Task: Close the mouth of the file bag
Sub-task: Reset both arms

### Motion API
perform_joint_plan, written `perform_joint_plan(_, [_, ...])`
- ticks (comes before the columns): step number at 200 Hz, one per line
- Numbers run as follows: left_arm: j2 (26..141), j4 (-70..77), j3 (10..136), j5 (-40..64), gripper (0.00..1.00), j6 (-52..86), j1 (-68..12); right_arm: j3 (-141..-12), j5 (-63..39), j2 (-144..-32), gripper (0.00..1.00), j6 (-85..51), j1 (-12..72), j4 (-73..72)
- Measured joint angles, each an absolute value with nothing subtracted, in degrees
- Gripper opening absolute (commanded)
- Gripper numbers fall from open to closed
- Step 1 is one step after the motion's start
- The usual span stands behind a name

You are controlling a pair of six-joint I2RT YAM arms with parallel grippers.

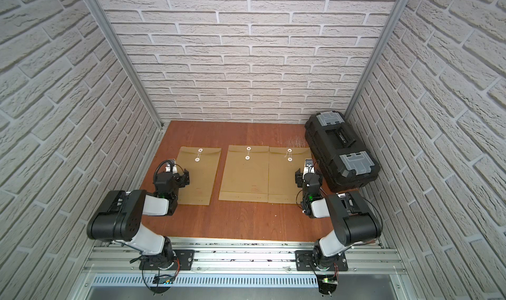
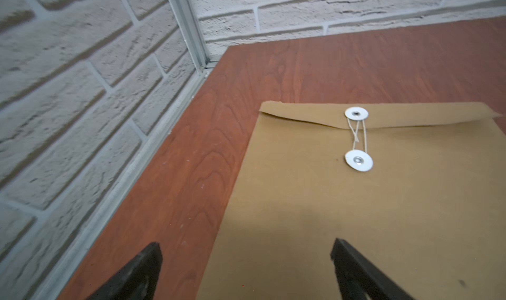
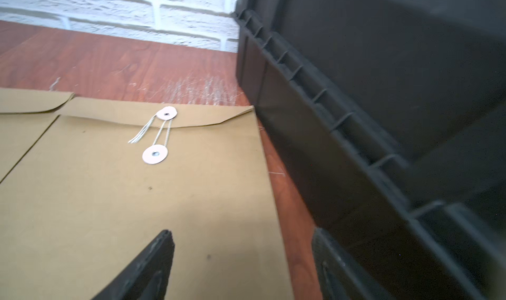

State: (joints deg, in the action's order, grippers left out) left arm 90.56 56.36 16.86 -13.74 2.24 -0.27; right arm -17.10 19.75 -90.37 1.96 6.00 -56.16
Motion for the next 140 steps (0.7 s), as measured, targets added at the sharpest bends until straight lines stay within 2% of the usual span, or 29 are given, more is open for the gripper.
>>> perform_joint_plan(27, [90.8,55.3,18.2,-13.0,0.98,4.7,1.2,-17.9,19.1,-90.6,0.84,2.1,5.7,-56.2])
perform_joint_plan(32, [90.8,55.3,18.6,-13.1,0.98,5.2,1.8,-18.2,19.2,-90.6,0.91,2.1,5.6,-56.3])
perform_joint_plan(34, [90.8,55.3,18.7,-13.2,0.98,5.3,2.0,-18.3,19.2,-90.6,0.98,2.0,5.6,-56.3])
perform_joint_plan(38, [90.8,55.3,19.0,-13.3,0.98,5.8,2.3,-18.5,19.2,-90.6,1.00,1.7,5.5,-56.4])
perform_joint_plan(140, [90.8,55.0,19.4,-14.1,0.98,7.7,3.0,-19.0,19.5,-90.6,1.00,1.9,5.1,-56.8])
